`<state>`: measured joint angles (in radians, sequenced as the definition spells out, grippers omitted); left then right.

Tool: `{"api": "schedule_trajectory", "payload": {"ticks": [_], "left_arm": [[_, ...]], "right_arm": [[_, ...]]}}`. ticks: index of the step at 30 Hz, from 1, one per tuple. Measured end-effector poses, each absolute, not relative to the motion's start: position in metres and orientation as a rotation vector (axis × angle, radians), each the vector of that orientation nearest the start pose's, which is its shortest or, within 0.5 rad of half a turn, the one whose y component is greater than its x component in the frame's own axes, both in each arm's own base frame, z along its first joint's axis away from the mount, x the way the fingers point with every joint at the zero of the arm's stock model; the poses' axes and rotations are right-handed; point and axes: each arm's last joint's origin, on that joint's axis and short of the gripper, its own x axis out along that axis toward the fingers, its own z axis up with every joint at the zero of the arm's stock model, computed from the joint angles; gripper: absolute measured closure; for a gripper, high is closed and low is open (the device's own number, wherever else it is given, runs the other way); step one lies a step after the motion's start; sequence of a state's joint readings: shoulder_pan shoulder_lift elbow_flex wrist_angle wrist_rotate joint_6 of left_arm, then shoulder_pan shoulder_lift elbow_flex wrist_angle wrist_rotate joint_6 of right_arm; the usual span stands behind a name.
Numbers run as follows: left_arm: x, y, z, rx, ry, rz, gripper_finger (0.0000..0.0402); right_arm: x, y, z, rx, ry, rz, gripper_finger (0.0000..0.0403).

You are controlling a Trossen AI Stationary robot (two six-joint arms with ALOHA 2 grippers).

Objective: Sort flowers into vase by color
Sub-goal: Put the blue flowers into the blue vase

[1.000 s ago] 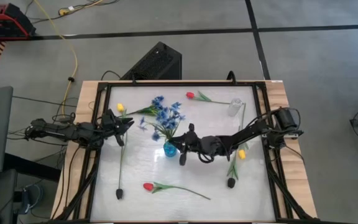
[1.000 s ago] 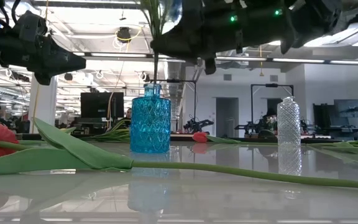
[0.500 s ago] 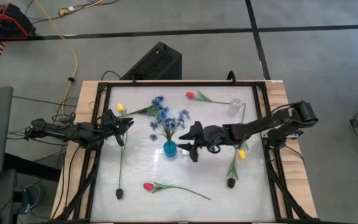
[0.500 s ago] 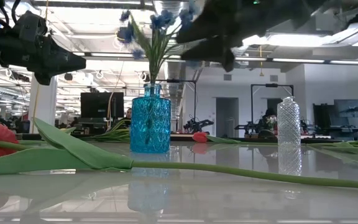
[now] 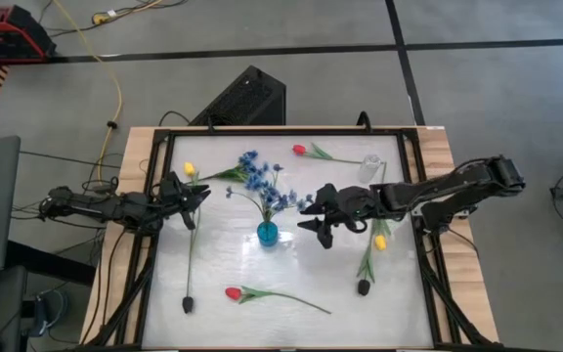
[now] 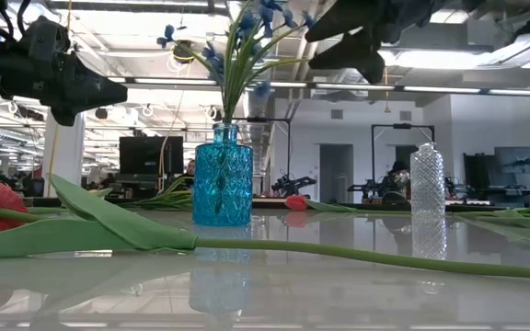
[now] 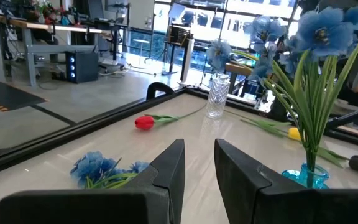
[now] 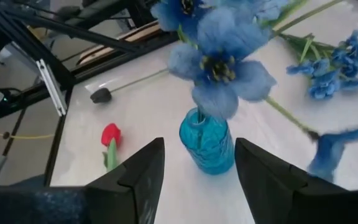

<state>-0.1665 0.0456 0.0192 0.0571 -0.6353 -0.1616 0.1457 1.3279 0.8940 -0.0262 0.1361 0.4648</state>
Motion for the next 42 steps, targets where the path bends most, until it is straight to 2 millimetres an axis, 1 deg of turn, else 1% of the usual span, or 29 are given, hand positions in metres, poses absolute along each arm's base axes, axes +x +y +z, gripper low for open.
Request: {"api": "schedule_trajectory", "payload": {"ticks": [6, 11, 17, 24, 27, 31, 33, 37, 40, 42], "left_arm": [[0.095, 0.001, 0.172, -0.171, -0.066, 0.465, 0.0326], [0.095, 0.001, 0.172, -0.171, -0.066, 0.466, 0.0326], [0.095, 0.001, 0.172, -0.171, -0.066, 0.466, 0.0326], [0.095, 0.001, 0.172, -0.171, -0.066, 0.465, 0.0326], [0.095, 0.001, 0.172, -0.21, -0.077, 0.464, 0.0326], [0.095, 0.001, 0.174, -0.326, -0.121, 0.459, 0.0326], [0.095, 0.002, 0.174, -0.329, -0.128, 0.462, 0.0326], [0.095, 0.001, 0.175, -0.323, -0.128, 0.449, 0.0326], [0.094, 0.005, 0.174, -0.373, -0.151, 0.538, 0.0326], [0.094, 0.008, 0.174, -0.369, -0.154, 0.566, 0.0327]], "right_arm": [[0.287, 0.029, 0.27, 0.325, 0.443, -0.111, 0.0186], [0.29, 0.02, 0.268, 0.292, 0.45, -0.136, 0.0186], [0.29, 0.014, 0.268, 0.279, 0.445, -0.15, 0.0186], [0.29, 0.014, 0.269, 0.278, 0.447, -0.148, 0.0186], [0.29, 0.012, 0.277, 0.279, 0.461, -0.153, 0.0186], [0.29, 0.013, 0.289, 0.275, 0.482, -0.155, 0.0186], [0.291, 0.014, 0.292, 0.273, 0.478, -0.148, 0.0186], [0.29, 0.016, 0.293, 0.238, 0.482, -0.136, 0.0186], [0.289, 0.015, 0.291, 0.232, 0.503, -0.138, 0.0186], [0.288, 0.015, 0.288, 0.228, 0.534, -0.143, 0.0186]]}}
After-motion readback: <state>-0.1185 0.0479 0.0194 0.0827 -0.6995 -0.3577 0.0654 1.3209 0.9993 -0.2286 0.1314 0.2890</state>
